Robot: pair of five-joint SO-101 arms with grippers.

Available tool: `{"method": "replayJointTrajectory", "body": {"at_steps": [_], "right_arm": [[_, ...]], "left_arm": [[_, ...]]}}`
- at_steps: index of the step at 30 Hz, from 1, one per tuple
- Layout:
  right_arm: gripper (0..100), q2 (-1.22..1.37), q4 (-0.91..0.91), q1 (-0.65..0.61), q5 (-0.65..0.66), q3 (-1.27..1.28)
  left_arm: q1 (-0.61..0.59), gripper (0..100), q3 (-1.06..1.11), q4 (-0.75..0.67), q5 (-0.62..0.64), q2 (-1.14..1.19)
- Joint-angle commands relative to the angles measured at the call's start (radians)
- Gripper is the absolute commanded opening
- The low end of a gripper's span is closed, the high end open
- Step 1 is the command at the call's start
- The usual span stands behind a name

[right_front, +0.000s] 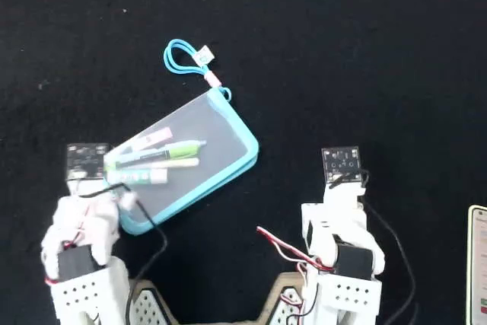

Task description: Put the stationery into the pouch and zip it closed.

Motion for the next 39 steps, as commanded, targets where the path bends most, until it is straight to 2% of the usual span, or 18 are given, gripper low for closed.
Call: {"method": "replayJointTrajectory", "body": {"at_steps": [1,6,9,11,14,17,19,21,24,34,39], "right_arm": [[1.1,-0.028,-0.005,-0.008,-0.003,-0.002],[1.1,-0.028,-0.005,-0.005,-0.006,-0.002],[1.1,-0.028,-0.005,-0.005,-0.006,-0.002],[1.1,-0.028,-0.005,-0.005,-0.006,-0.002],[1.1,-0.028,-0.005,-0.005,-0.006,-0.002],[1.1,-0.028,-0.005,-0.005,-0.006,-0.002],[1.1,-0.028,-0.005,-0.005,-0.006,-0.002],[1.1,-0.028,-0.005,-0.005,-0.006,-0.002],[1.1,-0.028,-0.005,-0.005,-0.006,-0.002],[1.1,-0.028,-0.005,-0.005,-0.006,-0.002],[1.1,-0.028,-0.005,-0.005,-0.006,-0.002]], "left_arm": [[-0.077,4,0.021,0.014,0.002,0.012],[-0.170,4,0.022,0.040,0.008,0.014],[-0.131,4,0.022,0.040,0.009,0.014],[-0.039,4,0.022,0.054,0.009,0.014],[0.166,4,0.022,0.158,0.009,0.014],[0.363,4,0.021,0.163,0.009,0.009],[0.453,4,0.021,0.164,0.009,0.008],[0.493,4,0.021,0.161,0.009,0.006],[0.460,4,0.022,0.164,0.009,0.006],[0.016,4,0.022,0.166,0.009,0.006],[-0.071,4,0.022,0.166,0.009,0.006]]}}
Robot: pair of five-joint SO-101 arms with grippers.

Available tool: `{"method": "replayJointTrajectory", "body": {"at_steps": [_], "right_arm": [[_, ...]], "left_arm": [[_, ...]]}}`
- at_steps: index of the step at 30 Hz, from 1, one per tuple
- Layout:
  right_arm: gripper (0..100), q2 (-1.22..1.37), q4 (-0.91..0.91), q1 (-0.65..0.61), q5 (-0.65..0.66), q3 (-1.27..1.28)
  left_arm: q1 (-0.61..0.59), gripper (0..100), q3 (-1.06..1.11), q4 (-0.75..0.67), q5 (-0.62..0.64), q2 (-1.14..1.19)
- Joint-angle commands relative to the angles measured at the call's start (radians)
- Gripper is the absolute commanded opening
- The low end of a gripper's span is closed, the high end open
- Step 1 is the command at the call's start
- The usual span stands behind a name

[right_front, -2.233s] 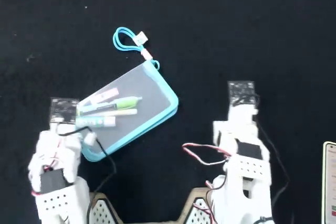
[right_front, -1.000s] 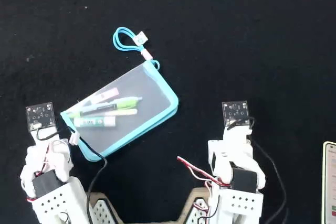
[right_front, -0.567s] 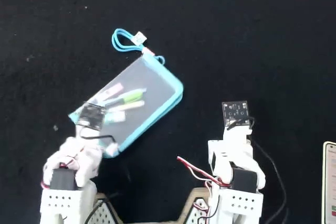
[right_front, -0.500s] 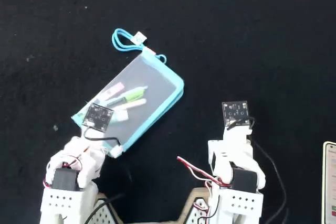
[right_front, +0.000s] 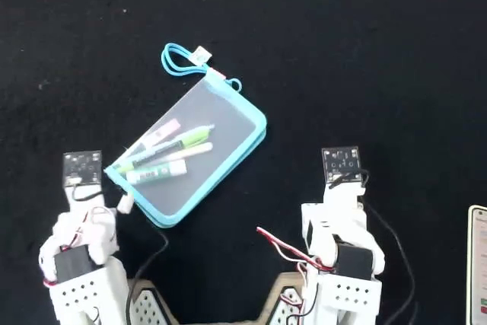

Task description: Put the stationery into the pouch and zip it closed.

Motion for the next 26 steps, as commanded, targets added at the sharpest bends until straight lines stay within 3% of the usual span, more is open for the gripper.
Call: {"method": "replayJointTrajectory", "body": {"at_steps": [1,6,12,26], "right_arm": [[1.1,-0.028,-0.005,-0.005,-0.006,-0.002],[1.1,-0.028,-0.005,-0.005,-0.006,-0.002],[1.1,-0.028,-0.005,-0.005,-0.006,-0.002],[1.1,-0.028,-0.005,-0.005,-0.006,-0.002]], "left_arm": [[-0.041,4,0.022,0.006,0.009,-0.002],[-0.033,4,0.021,0.006,0.034,-0.002],[0.013,4,0.021,0.000,0.255,-0.002],[0.044,4,0.021,0.005,0.264,-0.002]]}}
